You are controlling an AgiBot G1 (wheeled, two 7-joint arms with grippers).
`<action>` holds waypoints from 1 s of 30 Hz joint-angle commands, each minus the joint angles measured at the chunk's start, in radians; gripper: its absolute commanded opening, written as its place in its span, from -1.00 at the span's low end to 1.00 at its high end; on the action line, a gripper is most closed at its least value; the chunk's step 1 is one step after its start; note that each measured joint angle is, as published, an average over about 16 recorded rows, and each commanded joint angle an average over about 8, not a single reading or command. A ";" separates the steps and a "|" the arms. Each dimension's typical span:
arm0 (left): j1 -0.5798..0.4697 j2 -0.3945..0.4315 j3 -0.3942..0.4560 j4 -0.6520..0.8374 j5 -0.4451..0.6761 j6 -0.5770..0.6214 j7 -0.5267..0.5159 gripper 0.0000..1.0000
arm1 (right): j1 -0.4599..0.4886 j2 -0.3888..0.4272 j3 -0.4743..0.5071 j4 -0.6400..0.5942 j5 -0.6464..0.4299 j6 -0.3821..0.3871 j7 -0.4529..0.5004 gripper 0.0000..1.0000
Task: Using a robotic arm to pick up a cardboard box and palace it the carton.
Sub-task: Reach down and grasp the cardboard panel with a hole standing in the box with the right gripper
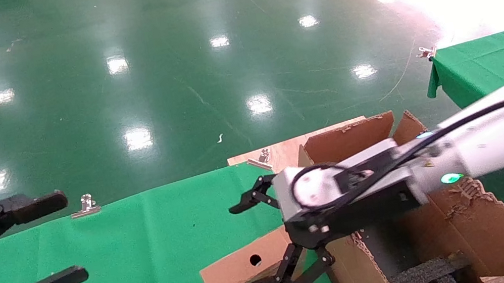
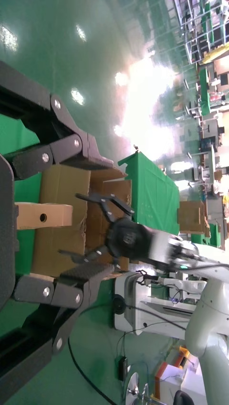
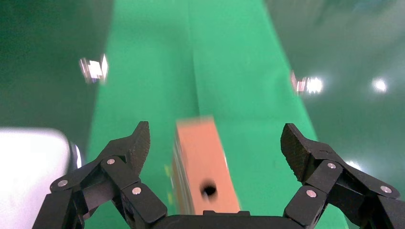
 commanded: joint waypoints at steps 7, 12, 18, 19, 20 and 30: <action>0.000 0.000 0.000 0.000 0.000 0.000 0.000 -1.00 | 0.089 -0.084 -0.101 -0.024 -0.198 -0.024 -0.001 1.00; 0.000 0.000 0.000 0.000 0.000 0.000 0.000 -1.00 | 0.128 -0.127 -0.155 -0.022 -0.288 -0.041 -0.019 1.00; 0.000 0.000 0.000 0.000 0.000 0.000 0.000 -0.60 | 0.161 -0.170 -0.208 -0.010 -0.373 -0.042 -0.046 1.00; 0.000 0.000 0.000 0.000 0.000 0.000 0.000 -0.35 | 0.164 -0.176 -0.214 -0.008 -0.382 -0.041 -0.050 1.00; 0.000 0.000 0.000 0.000 0.000 0.000 0.000 -0.10 | 0.168 -0.181 -0.220 -0.007 -0.390 -0.040 -0.053 1.00; 0.000 0.000 0.000 0.000 0.000 0.000 0.000 1.00 | 0.183 -0.212 -0.248 -0.011 -0.423 -0.038 -0.058 -0.81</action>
